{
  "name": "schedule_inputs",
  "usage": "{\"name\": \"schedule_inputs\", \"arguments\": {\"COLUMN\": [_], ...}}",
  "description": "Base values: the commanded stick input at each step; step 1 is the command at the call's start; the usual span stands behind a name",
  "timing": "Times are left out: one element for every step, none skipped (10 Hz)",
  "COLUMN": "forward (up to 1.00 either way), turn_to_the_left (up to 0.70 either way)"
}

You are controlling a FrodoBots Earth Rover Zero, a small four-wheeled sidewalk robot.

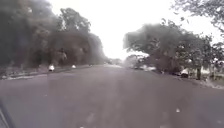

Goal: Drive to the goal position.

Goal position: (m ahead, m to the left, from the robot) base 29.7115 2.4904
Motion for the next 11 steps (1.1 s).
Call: {"name": "schedule_inputs", "arguments": {"forward": [1.0,1.0,1.0,1.0,1.0,1.0,1.0,1.0,1.0,1.0,1.0], "turn_to_the_left": [0.0,0.0,0.0,0.0,0.0,0.0,0.0,0.0,0.0,0.0,0.0]}}
